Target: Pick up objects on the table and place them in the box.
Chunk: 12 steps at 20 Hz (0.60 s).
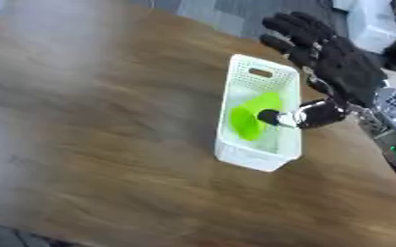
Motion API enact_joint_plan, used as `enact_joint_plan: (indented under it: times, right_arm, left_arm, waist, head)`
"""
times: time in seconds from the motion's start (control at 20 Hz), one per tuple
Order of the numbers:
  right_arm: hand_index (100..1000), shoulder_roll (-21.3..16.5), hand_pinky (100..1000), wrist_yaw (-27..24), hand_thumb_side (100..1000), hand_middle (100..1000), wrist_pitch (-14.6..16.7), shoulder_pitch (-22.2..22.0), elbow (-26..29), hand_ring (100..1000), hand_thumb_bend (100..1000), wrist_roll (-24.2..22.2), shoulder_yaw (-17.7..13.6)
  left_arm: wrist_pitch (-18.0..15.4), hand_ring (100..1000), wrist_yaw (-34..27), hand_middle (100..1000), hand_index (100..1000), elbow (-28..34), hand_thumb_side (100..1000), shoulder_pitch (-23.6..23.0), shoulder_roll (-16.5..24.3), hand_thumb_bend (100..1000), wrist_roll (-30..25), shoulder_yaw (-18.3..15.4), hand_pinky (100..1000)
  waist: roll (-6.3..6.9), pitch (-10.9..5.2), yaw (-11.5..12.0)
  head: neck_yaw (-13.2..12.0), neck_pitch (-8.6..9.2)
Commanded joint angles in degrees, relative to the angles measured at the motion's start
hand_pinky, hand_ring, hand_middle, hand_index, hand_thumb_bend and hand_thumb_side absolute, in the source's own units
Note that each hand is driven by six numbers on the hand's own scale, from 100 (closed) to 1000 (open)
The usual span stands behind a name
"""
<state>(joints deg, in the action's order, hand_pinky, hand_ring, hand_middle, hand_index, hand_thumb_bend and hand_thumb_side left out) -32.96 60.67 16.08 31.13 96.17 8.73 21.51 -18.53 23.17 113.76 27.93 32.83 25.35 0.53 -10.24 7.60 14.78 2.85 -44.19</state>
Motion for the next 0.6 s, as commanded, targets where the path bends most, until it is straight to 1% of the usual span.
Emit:
enact_joint_plan:
  times: [0.05, 0.1, 0.15, 0.2, 0.25, 0.3, 0.35, 0.4, 0.45, 0.5, 0.55, 0.6]
  right_arm:
    - [1000, -1.6, 1000, -2.3, 1000, 1000, -0.6, -0.1, 1.1, 1000, 464, 2.1, -1.1]
    - [1000, -1.8, 1000, -4.1, 1000, 1000, -1.2, -0.5, 2.0, 1000, 375, 3.1, -1.5]
    - [1000, -2.3, 1000, -6.9, 1000, 1000, -2.1, -1.3, 3.3, 1000, 430, 4.4, -1.8]
    - [1000, -2.9, 966, -9.6, 1000, 990, -2.9, -2.1, 4.6, 966, 295, 5.3, -2.2]
    - [1000, -4.0, 942, -13.5, 1000, 971, -4.2, -3.6, 6.9, 951, 205, 6.8, -2.8]
    - [978, -5.2, 750, -18.3, 1000, 909, -5.0, -5.5, 9.9, 835, 186, 8.6, -3.4]
    - [918, -6.9, 579, -23.0, 1000, 838, -6.6, -7.6, 13.2, 726, 196, 11.0, -4.7]
    - [857, -8.3, 431, -27.6, 1000, 774, -7.1, -10.1, 15.9, 624, 221, 14.4, -6.2]
    - [814, -9.5, 339, -31.2, 1000, 730, -6.0, -12.4, 17.2, 559, 264, 18.4, -7.6]
    - [752, -10.1, 207, -33.5, 1000, 634, -4.8, -14.0, 17.8, 476, 259, 21.3, -8.5]
    - [752, -9.4, 207, -35.9, 1000, 634, -2.2, -17.0, 18.1, 476, 259, 25.9, -10.0]
    - [631, -8.7, 100, -37.6, 1000, 489, 0.5, -19.5, 18.3, 364, 286, 30.3, -11.2]
  left_arm:
    - [0.0, 522, 0.0, 700, 707, 0.8, 1000, 0.5, 0.4, 608, -0.1, -0.1, 483]
    - [0.0, 522, 0.0, 699, 707, 0.8, 1000, 0.3, 0.4, 609, 0.0, -0.1, 483]
    - [-0.1, 522, 0.0, 700, 707, 0.8, 1000, 0.0, 0.4, 609, 0.2, -0.2, 483]
    - [-0.2, 523, -0.1, 697, 704, 0.8, 1000, -0.2, 0.5, 614, 0.4, -0.3, 483]
    - [-0.3, 523, -0.1, 694, 701, 0.8, 1000, -0.6, 0.5, 615, 0.9, -0.4, 482]
    - [-0.4, 523, -0.1, 693, 701, 0.8, 1000, -1.1, 0.7, 615, 1.5, -0.5, 482]
    - [-0.5, 523, 0.0, 691, 699, 0.8, 1000, -1.6, 0.8, 615, 2.0, -0.7, 481]
    - [-0.6, 523, 0.2, 691, 698, 0.8, 1000, -2.1, 1.0, 614, 2.5, -0.8, 481]
    - [-0.7, 523, 0.4, 688, 697, 0.8, 1000, -2.6, 1.2, 614, 2.9, -0.8, 480]
    - [-0.8, 523, 0.5, 688, 696, 0.8, 1000, -2.9, 1.3, 612, 3.2, -0.8, 478]
    - [-1.1, 523, 0.8, 688, 696, 0.8, 1000, -3.5, 1.5, 612, 3.5, -0.8, 478]
    - [-1.3, 523, 0.9, 687, 694, 0.8, 1000, -4.0, 1.7, 605, 3.7, -0.7, 474]
  waist:
    - [0.64, -0.94, -0.2]
    - [0.71, -1.14, -0.4]
    - [0.78, -1.39, -0.6]
    - [0.85, -1.6, -0.8]
    - [0.96, -1.87, -1.2]
    - [1.08, -2.06, -1.6]
    - [1.2, -2.19, -2.1]
    - [1.37, -2.3, -2.6]
    - [1.52, -2.4, -3.0]
    - [1.62, -2.48, -3.3]
    - [1.88, -2.55, -4.0]
    - [2.09, -2.55, -4.4]
  head:
    - [-0.3, 0.08]
    - [-0.1, 0.08]
    - [0.5, 0.08]
    - [1.1, 0.12]
    - [2.4, 1.33]
    - [3.7, 3.21]
    - [5.1, 5.67]
    - [6.2, 8.27]
    - [7.0, 10.46]
    - [7.4, 11.63]
    - [7.8, 13.84]
    - [8.0, 15.48]
